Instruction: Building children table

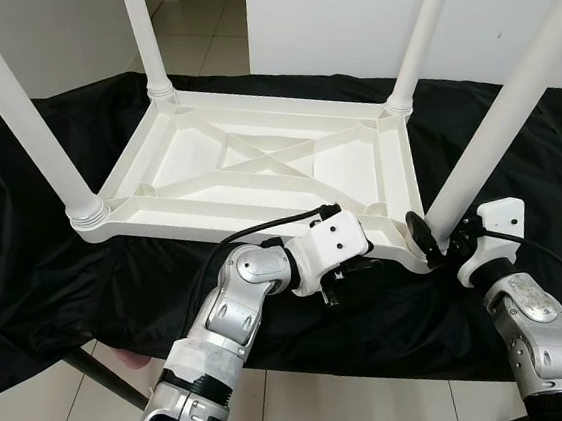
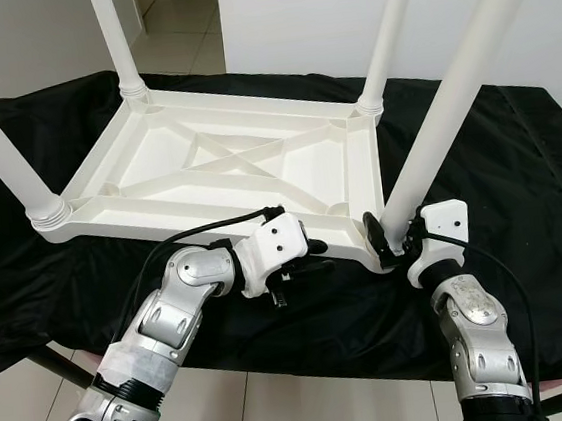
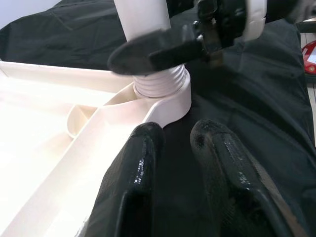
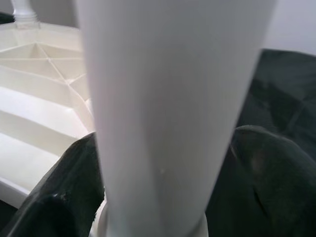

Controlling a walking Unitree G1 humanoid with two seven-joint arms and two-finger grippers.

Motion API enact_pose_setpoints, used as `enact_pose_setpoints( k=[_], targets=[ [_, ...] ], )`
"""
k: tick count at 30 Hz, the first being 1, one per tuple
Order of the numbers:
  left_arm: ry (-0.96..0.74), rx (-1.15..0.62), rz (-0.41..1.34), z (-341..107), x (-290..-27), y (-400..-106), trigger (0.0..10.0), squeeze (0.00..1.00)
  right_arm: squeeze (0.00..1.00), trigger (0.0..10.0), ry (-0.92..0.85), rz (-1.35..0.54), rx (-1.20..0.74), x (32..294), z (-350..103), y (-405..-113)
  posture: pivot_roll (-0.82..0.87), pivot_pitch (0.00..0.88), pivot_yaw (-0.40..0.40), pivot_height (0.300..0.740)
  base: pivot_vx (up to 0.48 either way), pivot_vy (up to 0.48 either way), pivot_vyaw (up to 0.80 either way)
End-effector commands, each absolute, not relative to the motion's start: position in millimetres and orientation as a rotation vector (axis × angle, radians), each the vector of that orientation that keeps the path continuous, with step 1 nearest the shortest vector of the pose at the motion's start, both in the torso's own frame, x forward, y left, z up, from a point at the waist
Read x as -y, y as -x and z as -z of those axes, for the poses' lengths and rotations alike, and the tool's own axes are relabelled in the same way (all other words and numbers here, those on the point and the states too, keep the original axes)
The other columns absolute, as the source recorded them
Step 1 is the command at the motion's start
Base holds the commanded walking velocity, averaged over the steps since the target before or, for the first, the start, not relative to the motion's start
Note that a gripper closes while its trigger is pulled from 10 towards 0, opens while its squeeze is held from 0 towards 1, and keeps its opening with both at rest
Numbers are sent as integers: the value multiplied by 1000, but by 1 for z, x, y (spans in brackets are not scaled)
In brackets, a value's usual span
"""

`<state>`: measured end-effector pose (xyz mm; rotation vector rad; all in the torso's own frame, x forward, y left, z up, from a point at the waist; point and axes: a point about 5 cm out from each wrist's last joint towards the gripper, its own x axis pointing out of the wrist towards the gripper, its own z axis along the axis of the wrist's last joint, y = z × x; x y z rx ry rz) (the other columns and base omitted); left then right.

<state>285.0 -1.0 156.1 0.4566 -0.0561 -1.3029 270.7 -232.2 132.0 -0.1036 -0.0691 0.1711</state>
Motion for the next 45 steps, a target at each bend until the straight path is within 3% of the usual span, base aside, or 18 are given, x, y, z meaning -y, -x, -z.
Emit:
enact_pose_setpoints(
  k=[1, 5, 14, 17, 19, 26, 27, 33, 34, 35, 36, 40, 41, 45],
  targets=[
    [-446, 93, 1168, -160, 2, -291, 10000, 0, 0, 0, 99, -211, 66, 226, -130, -279, 18, 11, -32, 740, 0, 0, 0],
    [-444, 98, 1163, -161, 4, -291, 10000, 0, 0, 0, 68, -260, 82, 211, -125, -281, 21, 19, -33, 740, 0, 0, 0],
    [-449, 99, 1161, -161, 3, -292, 10000, 0, 0, 0, 44, -268, 104, 207, -125, -275, 15, 29, -26, 740, 0, 0, 0],
    [-450, 100, 1160, -162, 2, -293, 10000, 0, 0, 0, 36, -267, 120, 203, -126, -265, 6, 34, -24, 740, 0, 0, 0],
    [-449, 99, 1158, -161, 1, -293, 10000, 0, 0, 0, 18, -256, 161, 189, -134, -237, -11, 43, -23, 740, 0, 0, 0],
    [-432, 92, 1165, -160, 3, -291, 10000, 0, 0, 0, -11, -247, 195, 176, -141, -219, -30, 49, -19, 740, 0, 0, 0],
    [-432, 92, 1166, -159, 3, -291, 10000, 0, 0, 10000, -5, -241, 188, 177, -139, -219, -34, 49, -16, 740, 0, 0, 0],
    [-433, 94, 1173, -160, 6, -291, 10000, 0, 0, 10000, 28, -184, 170, 194, -137, -223, -39, 45, -15, 740, 0, 0, 0],
    [-433, 94, 1175, -160, 6, -291, 10000, 0, 839, 10000, 26, -174, 170, 199, -138, -225, -39, 43, -16, 740, 0, 0, 0],
    [-433, 94, 1175, -160, 6, -291, 10000, 0, 839, 10000, 26, -174, 170, 199, -138, -225, -39, 43, -16, 740, 0, 0, 0],
    [-435, 93, 1176, -159, 5, -291, 10000, 0, 1000, 10000, 32, -143, 174, 207, -139, -228, -38, 43, -18, 740, 0, 0, 0],
    [-436, 93, 1179, -159, 5, -290, 10000, 0, 1000, 10000, 47, -126, 178, 214, -142, -230, -32, 40, -23, 740, 0, 0, 0],
    [-435, 91, 1182, -158, 3, -289, 10000, 0, 0, 10000, 49, -139, 170, 216, -143, -229, -26, 40, -28, 740, 0, 0, 0],
    [-425, 89, 1203, -157, -3, -287, 10000, 0, 0, 10000, 69, -265, 130, 214, -144, -226, -23, 38, -30, 740, 0, 0, 0]
  ],
)
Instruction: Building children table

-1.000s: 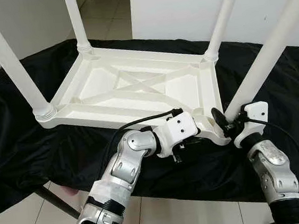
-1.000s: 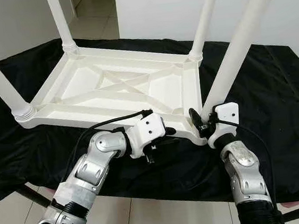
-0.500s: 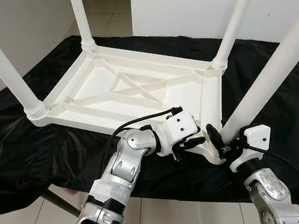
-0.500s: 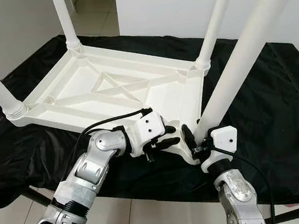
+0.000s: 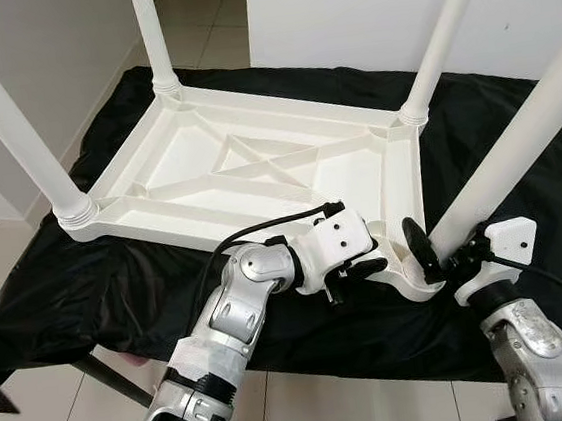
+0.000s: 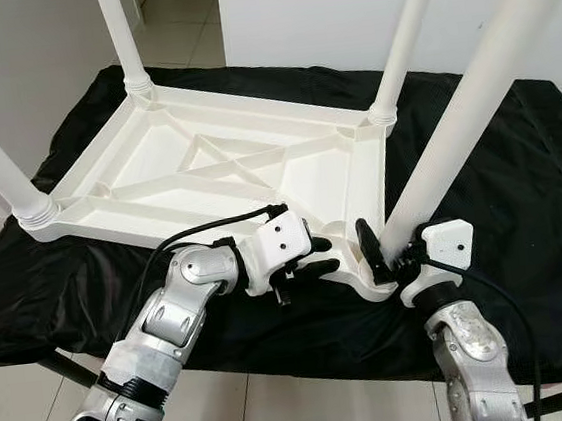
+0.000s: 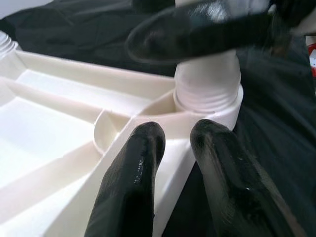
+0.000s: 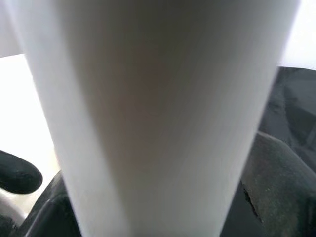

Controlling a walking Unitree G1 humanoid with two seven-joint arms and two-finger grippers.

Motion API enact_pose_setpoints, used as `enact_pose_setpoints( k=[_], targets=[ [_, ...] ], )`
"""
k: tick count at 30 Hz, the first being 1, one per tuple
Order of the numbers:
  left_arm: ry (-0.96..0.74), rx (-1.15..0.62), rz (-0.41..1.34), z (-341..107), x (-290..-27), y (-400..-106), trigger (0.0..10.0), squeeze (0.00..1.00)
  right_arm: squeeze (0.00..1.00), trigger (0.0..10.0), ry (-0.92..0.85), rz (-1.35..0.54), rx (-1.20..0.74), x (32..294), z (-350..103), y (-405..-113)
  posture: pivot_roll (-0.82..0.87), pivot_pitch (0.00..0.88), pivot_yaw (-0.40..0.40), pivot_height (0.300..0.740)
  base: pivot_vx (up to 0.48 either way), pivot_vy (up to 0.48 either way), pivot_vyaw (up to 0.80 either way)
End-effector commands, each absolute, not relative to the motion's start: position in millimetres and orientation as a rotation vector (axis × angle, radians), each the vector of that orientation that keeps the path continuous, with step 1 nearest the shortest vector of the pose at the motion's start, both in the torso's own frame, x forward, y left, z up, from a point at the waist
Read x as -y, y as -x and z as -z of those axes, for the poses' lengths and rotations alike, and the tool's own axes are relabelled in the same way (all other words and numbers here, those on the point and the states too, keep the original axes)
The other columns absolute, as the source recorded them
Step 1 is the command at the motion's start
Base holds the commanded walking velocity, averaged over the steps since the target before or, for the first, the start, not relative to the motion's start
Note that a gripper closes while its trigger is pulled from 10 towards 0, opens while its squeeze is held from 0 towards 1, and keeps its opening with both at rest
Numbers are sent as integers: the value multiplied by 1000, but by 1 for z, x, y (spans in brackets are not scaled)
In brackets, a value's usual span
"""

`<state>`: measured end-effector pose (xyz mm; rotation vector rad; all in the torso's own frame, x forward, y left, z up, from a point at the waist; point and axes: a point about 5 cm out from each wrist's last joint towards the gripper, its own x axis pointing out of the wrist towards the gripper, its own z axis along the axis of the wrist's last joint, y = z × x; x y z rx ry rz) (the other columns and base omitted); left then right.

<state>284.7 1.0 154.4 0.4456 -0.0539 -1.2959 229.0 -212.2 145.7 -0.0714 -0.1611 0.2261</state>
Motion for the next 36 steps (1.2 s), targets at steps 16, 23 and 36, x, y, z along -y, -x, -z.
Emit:
enact_pose_setpoints(
  k=[16, 23, 36],
  targets=[
    [-370, 112, 1242, -165, -21, -283, 10000, 0, 0, 0, 173, -515, 17, 214, -134, -239, 5, 23, -35, 740, 0, 0, 0],
    [-387, 105, 1201, -165, -22, -287, 10000, 0, 0, 0, 144, -454, -18, 219, -126, -235, 14, 17, -41, 740, 0, 0, 0],
    [-397, 83, 1182, -160, -19, -288, 10000, 0, 0, 10000, -59, 174, -50, 200, -115, -231, -12, 0, -42, 740, 0, 0, 0]
  ],
)
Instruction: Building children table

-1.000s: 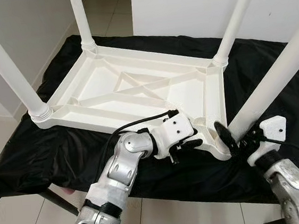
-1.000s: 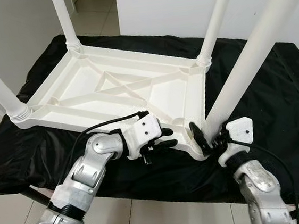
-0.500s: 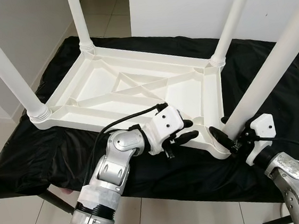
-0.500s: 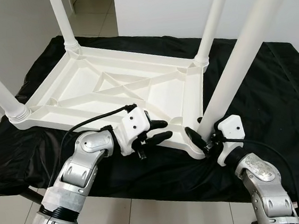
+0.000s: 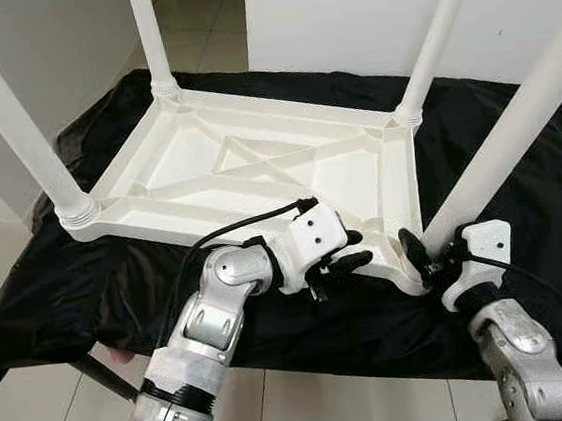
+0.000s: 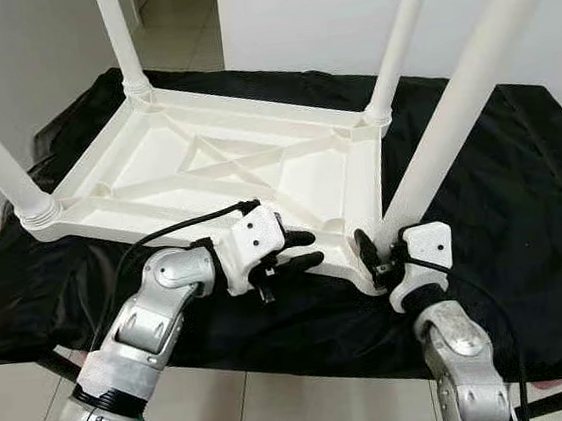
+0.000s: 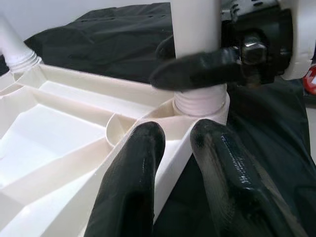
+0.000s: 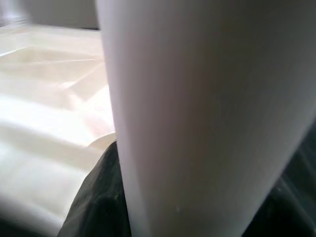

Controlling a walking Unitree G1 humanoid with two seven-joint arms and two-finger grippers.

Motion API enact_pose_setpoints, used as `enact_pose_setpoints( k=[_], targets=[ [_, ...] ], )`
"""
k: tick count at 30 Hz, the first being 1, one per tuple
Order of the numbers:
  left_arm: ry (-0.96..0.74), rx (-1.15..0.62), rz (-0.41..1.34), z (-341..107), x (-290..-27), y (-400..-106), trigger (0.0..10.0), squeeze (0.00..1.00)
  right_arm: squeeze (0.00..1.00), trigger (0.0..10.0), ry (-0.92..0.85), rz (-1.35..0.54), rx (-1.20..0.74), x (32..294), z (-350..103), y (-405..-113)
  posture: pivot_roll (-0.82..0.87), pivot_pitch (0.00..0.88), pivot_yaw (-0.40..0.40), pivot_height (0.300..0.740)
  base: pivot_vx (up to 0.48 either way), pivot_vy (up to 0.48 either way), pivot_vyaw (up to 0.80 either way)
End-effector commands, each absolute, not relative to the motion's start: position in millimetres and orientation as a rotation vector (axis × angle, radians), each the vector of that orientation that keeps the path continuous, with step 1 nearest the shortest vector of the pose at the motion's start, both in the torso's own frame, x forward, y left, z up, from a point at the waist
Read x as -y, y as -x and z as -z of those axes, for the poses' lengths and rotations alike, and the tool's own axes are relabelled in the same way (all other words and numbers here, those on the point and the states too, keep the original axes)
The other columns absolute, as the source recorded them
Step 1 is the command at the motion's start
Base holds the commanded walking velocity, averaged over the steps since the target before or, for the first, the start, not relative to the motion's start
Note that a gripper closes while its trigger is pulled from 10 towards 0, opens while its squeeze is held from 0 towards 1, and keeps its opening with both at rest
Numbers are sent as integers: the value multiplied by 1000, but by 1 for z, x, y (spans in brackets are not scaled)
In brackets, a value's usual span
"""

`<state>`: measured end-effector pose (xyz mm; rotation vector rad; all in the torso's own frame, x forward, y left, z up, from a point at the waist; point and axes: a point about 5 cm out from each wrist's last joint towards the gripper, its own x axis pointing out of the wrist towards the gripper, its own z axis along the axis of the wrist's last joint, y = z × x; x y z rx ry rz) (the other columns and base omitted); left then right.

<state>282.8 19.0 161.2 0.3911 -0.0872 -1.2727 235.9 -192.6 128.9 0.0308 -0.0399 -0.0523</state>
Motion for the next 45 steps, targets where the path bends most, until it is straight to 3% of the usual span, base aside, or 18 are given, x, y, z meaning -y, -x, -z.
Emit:
enact_pose_setpoints(
  k=[1, 9, 16, 17, 24, 25, 28, 36, 45],
  targets=[
    [-395, 82, 1175, -160, -19, -290, 10000, 0, 0, 10000, -90, 242, -65, 195, -113, -229, -15, 0, -40, 740, 0, 0, 0],
    [-385, 93, 1166, -163, -16, -293, 10000, 0, 0, 10000, -150, 383, -102, 168, -108, -229, -18, 0, -37, 740, 0, 0, 0],
    [-380, 93, 1161, -163, -15, -294, 10000, 0, 0, 10000, -150, 337, -84, 164, -113, -232, -23, 0, -33, 740, 0, 0, 0],
    [-378, 94, 1161, -163, -15, -294, 10000, 0, 1000, 10000, -154, 324, -75, 164, -115, -231, -21, 0, -34, 740, 0, 0, 0],
    [-370, 90, 1160, -161, -17, -293, 10000, 0, 1000, 10000, -121, 280, -9, 176, -122, -228, -17, 0, -37, 740, 0, 0, 0],
    [-368, 85, 1160, -160, -17, -292, 10000, 0, 0, 10000, -76, 233, 7, 183, -123, -226, -14, 0, -42, 740, 0, 0, 0],
    [-368, 84, 1160, -159, -17, -292, 10000, 0, 0, 10000, -57, 213, 10, 186, -123, -226, -14, 0, -42, 740, 0, 0, 0],
    [-360, 80, 1144, -158, -16, -291, 10000, 0, 0, 10000, 126, -71, 36, 204, -128, -224, -15, 0, -41, 740, 0, 0, 0],
    [-358, 83, 1148, -159, -14, -290, 10000, 0, 0, 10000, 151, -203, 36, 210, -129, -230, -14, 4, -38, 740, 0, 0, 0]
  ],
)
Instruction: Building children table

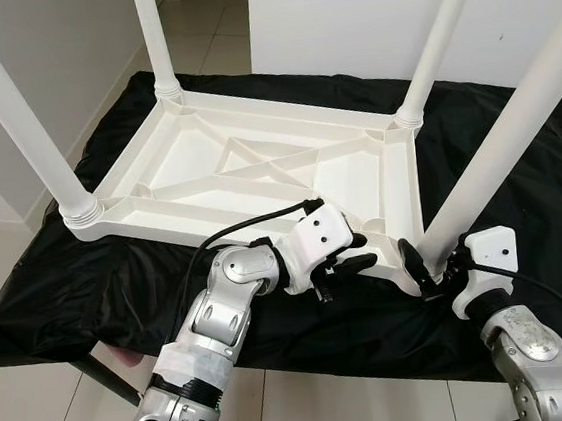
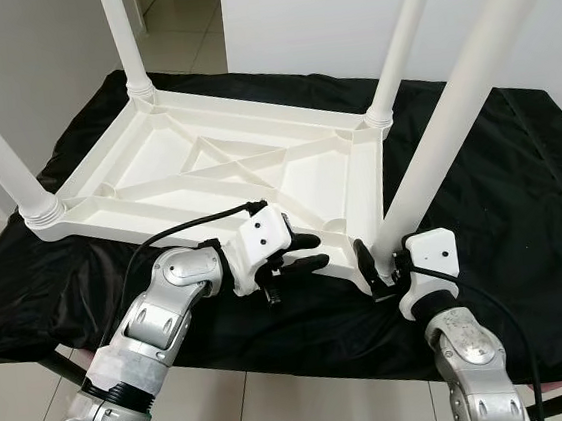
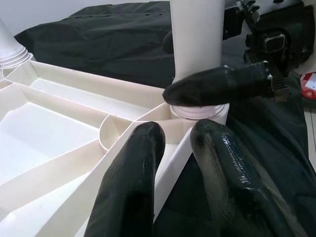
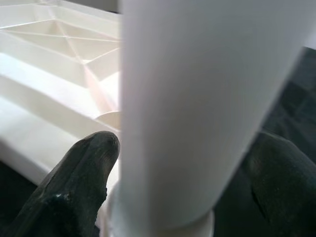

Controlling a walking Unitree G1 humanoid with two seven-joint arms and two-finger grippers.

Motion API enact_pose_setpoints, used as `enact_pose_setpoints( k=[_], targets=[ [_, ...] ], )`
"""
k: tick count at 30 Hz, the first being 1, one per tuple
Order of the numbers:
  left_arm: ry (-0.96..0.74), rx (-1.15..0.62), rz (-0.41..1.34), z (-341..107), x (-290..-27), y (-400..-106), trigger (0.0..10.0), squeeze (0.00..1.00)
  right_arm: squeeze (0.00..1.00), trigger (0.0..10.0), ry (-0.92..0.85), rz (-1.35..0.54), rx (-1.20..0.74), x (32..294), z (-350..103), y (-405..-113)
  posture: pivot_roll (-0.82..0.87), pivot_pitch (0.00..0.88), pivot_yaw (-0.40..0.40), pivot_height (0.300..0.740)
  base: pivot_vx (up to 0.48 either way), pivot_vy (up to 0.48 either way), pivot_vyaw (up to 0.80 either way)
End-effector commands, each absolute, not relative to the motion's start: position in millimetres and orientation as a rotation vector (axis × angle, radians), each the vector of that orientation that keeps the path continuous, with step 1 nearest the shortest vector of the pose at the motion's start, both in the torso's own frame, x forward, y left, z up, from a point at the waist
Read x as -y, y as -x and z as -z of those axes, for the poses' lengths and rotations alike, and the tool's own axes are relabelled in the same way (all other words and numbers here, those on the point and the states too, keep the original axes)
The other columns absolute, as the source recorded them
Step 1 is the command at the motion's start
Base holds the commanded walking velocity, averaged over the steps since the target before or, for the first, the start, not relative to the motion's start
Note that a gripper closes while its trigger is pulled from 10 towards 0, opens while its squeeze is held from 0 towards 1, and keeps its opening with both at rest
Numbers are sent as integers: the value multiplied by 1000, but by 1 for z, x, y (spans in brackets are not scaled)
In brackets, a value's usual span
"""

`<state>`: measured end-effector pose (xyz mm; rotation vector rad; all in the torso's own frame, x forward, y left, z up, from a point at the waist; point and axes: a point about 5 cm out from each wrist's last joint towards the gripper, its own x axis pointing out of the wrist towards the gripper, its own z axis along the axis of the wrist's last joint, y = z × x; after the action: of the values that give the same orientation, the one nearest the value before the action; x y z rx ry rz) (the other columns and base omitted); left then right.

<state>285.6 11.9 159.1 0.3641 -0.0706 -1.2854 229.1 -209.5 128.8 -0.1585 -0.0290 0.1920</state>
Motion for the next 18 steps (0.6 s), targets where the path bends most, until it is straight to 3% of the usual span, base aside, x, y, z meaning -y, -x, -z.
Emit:
enact_pose_setpoints(
  k=[1, 7, 8, 9, 10, 11, 18],
  targets=[
    [-358, 86, 1151, -160, -13, -290, 10000, 0, 0, 10000, 165, -259, 33, 211, -128, -235, -14, 5, -32, 740, 0, 0, 0],
    [-352, 90, 1159, -161, -10, -290, 10000, 0, 0, 10000, 215, -393, -15, 209, -119, -246, -12, 6, -30, 740, 0, 0, 0],
    [-351, 91, 1161, -162, -10, -290, 10000, 0, 0, 7765, 225, -415, -21, 208, -117, -248, -10, 7, -32, 740, 0, 0, 0],
    [-351, 91, 1161, -162, -10, -290, 10000, 0, 0, 7765, 225, -415, -21, 208, -117, -248, -10, 7, -32, 740, 0, 0, 0],
    [-352, 92, 1162, -162, -9, -290, 10000, 0, 0, 1961, 227, -431, -26, 208, -115, -249, -4, 8, -33, 740, 0, 0, 0],
    [-352, 93, 1162, -162, -9, -290, 10000, 0, 0, 0, 225, -442, -29, 209, -113, -250, -2, 8, -36, 740, 0, 0, 0],
    [-351, 97, 1159, -163, -9, -289, 10000, 0, 0, 0, 215, -453, -48, 213, -107, -249, 1, 9, -38, 740, 0, 0, 0]
  ],
)
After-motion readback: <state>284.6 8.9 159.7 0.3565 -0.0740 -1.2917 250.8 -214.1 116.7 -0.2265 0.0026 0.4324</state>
